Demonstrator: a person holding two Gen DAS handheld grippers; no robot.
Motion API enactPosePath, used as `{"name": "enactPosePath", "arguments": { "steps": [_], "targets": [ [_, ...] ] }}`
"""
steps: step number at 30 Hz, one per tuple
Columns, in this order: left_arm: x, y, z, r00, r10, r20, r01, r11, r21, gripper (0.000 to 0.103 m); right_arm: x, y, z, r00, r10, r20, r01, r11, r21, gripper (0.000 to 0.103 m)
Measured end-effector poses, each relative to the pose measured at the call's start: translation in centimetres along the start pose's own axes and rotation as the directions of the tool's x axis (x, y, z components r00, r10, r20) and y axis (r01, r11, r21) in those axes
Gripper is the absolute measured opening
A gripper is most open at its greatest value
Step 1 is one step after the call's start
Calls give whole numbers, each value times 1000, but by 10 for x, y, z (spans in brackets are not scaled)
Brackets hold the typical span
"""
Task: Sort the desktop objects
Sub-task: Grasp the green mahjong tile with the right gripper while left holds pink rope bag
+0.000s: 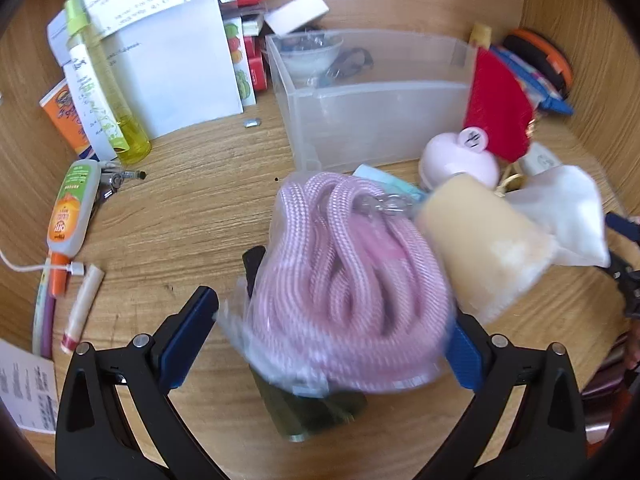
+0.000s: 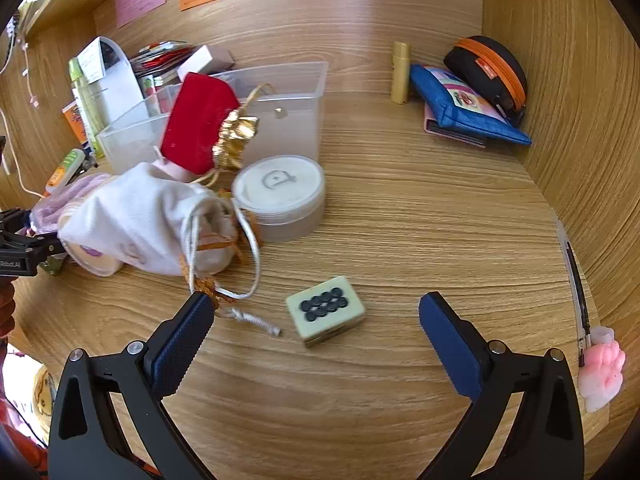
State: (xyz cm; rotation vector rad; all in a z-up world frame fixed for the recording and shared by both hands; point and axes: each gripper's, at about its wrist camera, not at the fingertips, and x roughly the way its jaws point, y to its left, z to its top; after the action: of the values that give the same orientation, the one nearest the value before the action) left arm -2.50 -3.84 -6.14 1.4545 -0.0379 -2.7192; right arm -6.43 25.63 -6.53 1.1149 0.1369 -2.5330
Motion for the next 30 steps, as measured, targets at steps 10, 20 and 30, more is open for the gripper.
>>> {"name": "enactPosePath", "arguments": {
  "steps": [10, 20, 30],
  "targets": [
    [20, 12, 13, 994, -78, -74, 77, 997, -22, 103, 5, -12, -2, 1000, 1, -12, -1, 1000, -7, 79],
    [18, 14, 15, 987, -153, -56, 151, 988, -34, 84, 8, -1, -1, 1000, 9, 3, -9, 996, -89, 40],
    [5, 22, 17, 993, -119, -5, 118, 992, -38, 56, 9, -16, 3, 1000, 24, 16, -24, 1000, -1, 31]
  ]
}}
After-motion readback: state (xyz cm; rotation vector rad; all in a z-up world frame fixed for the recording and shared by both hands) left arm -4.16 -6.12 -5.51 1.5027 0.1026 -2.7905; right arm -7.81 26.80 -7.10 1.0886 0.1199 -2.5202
